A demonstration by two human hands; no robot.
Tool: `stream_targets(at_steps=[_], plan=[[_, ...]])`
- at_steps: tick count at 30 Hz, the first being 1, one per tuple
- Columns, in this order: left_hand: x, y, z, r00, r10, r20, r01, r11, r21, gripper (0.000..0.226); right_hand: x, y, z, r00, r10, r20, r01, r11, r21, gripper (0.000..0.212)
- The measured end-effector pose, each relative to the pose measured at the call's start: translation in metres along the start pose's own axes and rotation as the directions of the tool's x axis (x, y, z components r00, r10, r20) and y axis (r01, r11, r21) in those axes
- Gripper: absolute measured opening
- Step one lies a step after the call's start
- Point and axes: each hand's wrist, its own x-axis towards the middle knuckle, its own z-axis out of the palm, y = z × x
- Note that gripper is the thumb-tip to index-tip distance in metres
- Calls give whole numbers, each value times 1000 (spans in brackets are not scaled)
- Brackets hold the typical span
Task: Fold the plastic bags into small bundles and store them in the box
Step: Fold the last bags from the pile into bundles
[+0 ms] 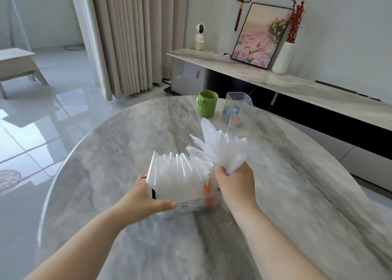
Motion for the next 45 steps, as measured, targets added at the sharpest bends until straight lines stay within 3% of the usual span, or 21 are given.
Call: stream_targets(at_steps=[3,5,14,17,19,21,25,27,29,32,34,35,38,41,45], plan=[[1,3,6,991,50,-125,-58,996,-64,54,-2,-9,0,998,-29,64,34,997,-68,9],[2,1,7,986,55,-156,-66,996,-67,56,1,-17,2,987,-1,161,34,979,-202,19],[6,-6,6,991,34,-130,-45,996,-81,46,5,-32,26,959,129,254,-25,927,-374,9],[6,-2,7,989,72,-128,-77,996,-35,38,8,-25,28,942,203,268,-42,862,-505,16],[5,2,9,990,92,-110,-93,996,0,35,12,-22,29,924,244,294,-19,798,-603,36],[6,4,11,991,95,-97,-96,995,-2,35,13,-18,33,891,331,310,-66,770,-634,47],[8,2,12,991,94,-99,-97,995,-27,37,21,-21,42,781,507,364,-153,722,-675,44],[9,0,12,990,98,-100,-102,994,-34,38,24,-31,41,715,522,466,-108,741,-663,37],[9,0,12,989,104,-102,-107,994,-28,38,27,-39,39,675,531,513,-99,754,-650,16],[10,0,11,991,101,-91,-102,995,-11,36,30,-38,35,646,542,537,-101,758,-645,36],[12,-1,10,991,102,-84,-102,995,0,36,33,-29,39,631,529,567,-141,797,-587,26],[12,0,10,992,97,-82,-97,995,10,36,35,-24,40,641,508,575,-180,828,-531,18],[13,1,9,990,100,-100,-94,994,61,31,36,-17,33,698,474,536,-223,856,-466,20],[13,2,9,989,65,-132,-55,995,83,34,34,-12,23,793,403,457,-239,896,-375,10],[14,2,10,987,-1,-164,9,999,51,52,25,-11,9,929,290,231,-223,934,-278,44]])
